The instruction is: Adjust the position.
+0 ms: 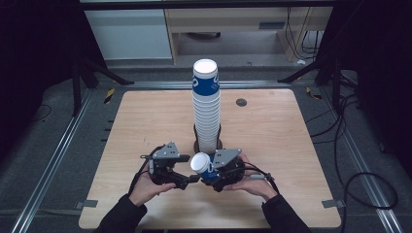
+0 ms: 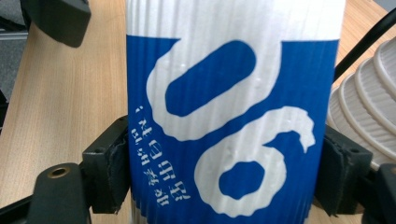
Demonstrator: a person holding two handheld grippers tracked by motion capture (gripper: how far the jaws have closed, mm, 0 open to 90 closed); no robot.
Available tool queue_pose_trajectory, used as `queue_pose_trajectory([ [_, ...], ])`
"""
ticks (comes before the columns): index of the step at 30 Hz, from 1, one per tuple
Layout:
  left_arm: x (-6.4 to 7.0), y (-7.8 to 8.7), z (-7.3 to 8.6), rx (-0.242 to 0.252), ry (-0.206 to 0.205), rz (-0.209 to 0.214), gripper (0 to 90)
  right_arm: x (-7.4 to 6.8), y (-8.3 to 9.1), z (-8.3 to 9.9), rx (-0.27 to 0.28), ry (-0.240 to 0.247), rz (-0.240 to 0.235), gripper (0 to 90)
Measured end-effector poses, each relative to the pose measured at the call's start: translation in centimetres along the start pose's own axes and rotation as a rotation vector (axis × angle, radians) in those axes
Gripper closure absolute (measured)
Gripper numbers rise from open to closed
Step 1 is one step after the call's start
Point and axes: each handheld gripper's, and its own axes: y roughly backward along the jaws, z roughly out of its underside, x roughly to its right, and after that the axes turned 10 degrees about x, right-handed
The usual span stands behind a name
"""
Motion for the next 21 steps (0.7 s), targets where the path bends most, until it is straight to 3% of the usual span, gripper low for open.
queue_pose_trajectory([
  [11, 0.1, -1.1, -0.1, -0.026, -0.005, 0.003, 20.9, -0.8, -1.1, -0.1, 0.007, 0.06, -0.014, 20.5],
  [21, 0.0, -1.3, 0.1, -0.049, -0.005, 0.01, 25.7, -1.0, -1.3, -0.2, 0.02, 0.079, -0.01, 20.4],
])
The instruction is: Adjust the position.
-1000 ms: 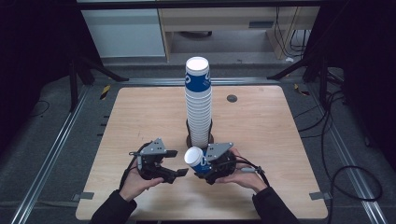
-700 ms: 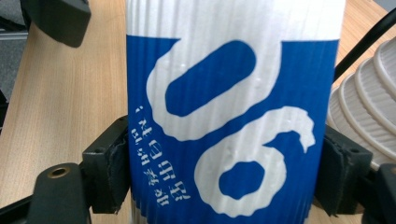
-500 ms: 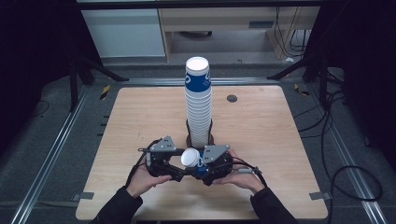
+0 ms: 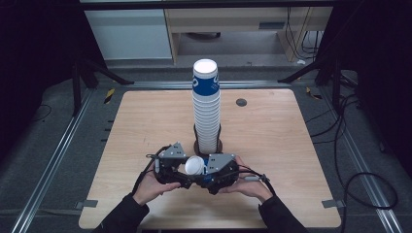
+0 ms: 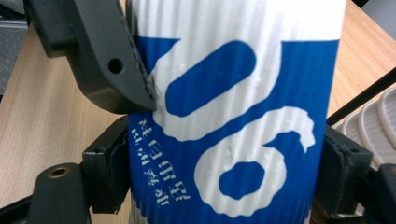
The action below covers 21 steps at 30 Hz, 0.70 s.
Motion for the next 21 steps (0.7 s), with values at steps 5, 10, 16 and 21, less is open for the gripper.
queue_pose_trajectory([
  [5, -0.1, -0.1, 0.0, -0.006, 0.008, 0.002, 26.1, 0.0, -0.2, 0.1, -0.013, -0.018, -0.004, 19.9],
  [10, 0.0, 0.1, 0.0, 0.006, 0.009, -0.001, 26.5, 0.2, -0.2, 0.1, -0.004, -0.062, -0.015, 15.5],
  [16, -0.4, 0.5, -0.1, 0.024, 0.011, -0.017, 26.7, 0.7, 0.2, 0.0, 0.014, -0.084, 0.007, 9.5],
  [21, -1.2, 1.8, -0.2, 0.057, 0.024, -0.045, 26.7, 1.2, 1.1, -0.1, 0.047, -0.115, 0.032, 7.5],
])
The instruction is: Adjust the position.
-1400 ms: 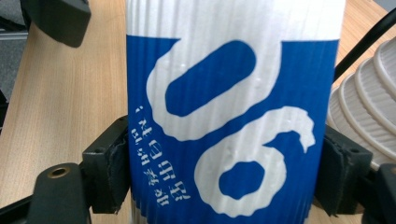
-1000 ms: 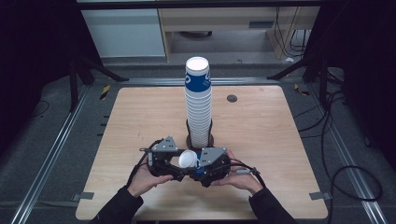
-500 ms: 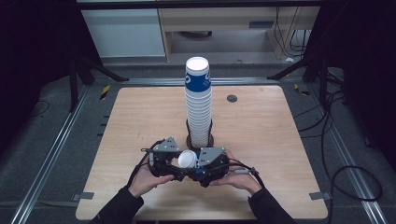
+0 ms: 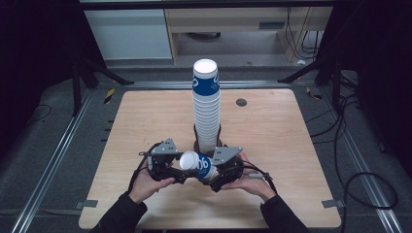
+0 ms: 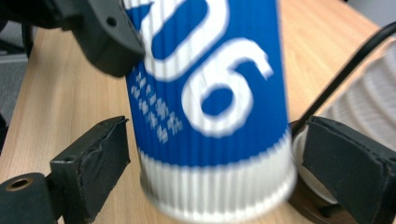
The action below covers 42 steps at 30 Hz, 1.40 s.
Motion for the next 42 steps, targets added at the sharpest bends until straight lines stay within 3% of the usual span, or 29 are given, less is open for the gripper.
queue_pose_trajectory([
  [8, -1.2, 1.5, -0.1, 0.05, 0.019, -0.042, 26.7, 0.9, 1.5, -0.2, 0.054, -0.047, 0.032, 7.7],
  [17, -1.7, 2.1, 0.0, 0.11, 0.031, -0.044, 26.7, 1.6, 2.1, 0.3, 0.076, -0.102, 0.039, 7.6],
  [23, -1.5, 2.1, 0.0, 0.143, 0.031, -0.005, 26.7, 1.9, 2.4, 1.0, 0.094, -0.133, 0.015, 7.9],
  [30, -0.9, 1.8, -0.1, 0.157, 0.027, 0.042, 26.7, 1.8, 2.3, 1.1, 0.133, -0.165, -0.048, 7.6],
  [36, -0.4, 1.6, -0.2, 0.171, 0.023, 0.081, 26.8, 1.5, 1.6, 1.1, 0.124, -0.16, -0.071, 7.6],
  [42, 0.1, 1.1, -0.2, 0.16, 0.011, 0.117, 26.8, 1.1, 1.1, 1.0, 0.153, -0.167, -0.114, 7.9],
])
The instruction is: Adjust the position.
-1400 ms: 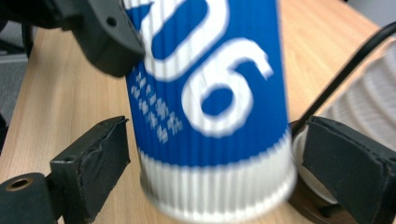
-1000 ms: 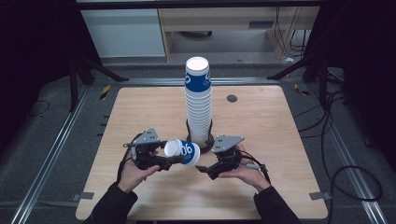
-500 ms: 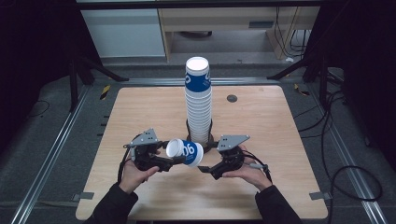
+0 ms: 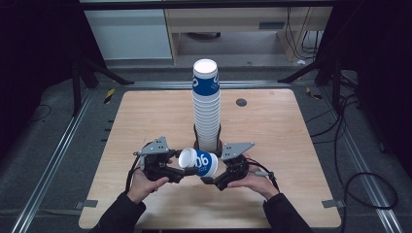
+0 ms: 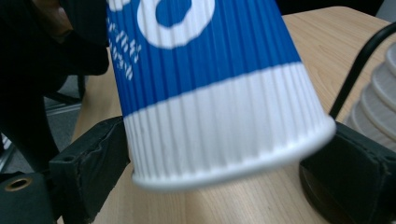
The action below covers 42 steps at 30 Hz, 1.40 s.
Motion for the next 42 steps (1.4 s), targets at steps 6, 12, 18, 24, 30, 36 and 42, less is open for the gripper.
queue_pose_trajectory([
  [6, 0.3, -0.4, 0.1, -0.016, -0.012, 0.023, 26.8, -0.1, -0.3, 0.1, 0.007, 0.002, -0.022, 9.6],
  [12, 0.3, -0.5, 0.2, -0.023, -0.013, 0.03, 26.8, -0.1, -0.4, 0.2, 0.021, 0.009, -0.044, 12.3],
  [18, 0.0, -0.4, 0.2, -0.028, 0.004, 0.038, 26.6, -0.1, -0.3, 0.3, 0.021, 0.014, -0.04, 14.0],
  [24, -0.1, -0.4, 0.2, -0.029, 0.01, 0.033, 26.0, -0.1, -0.2, 0.2, 0.019, 0.015, -0.042, 14.8],
  [30, -0.2, -0.1, 0.0, -0.021, 0.011, 0.012, 23.4, 0.2, 0.3, 0.1, 0.011, 0.018, -0.023, 14.9],
  [36, -0.4, 0.1, 0.0, -0.069, -0.002, -0.004, 20.8, 0.5, 1.2, -0.1, -0.023, 0.056, 0.028, 14.7],
  [42, -0.6, -0.6, 0.6, -0.153, -0.001, -0.013, 18.9, 0.4, 1.1, 0.1, -0.078, 0.103, 0.057, 14.6],
])
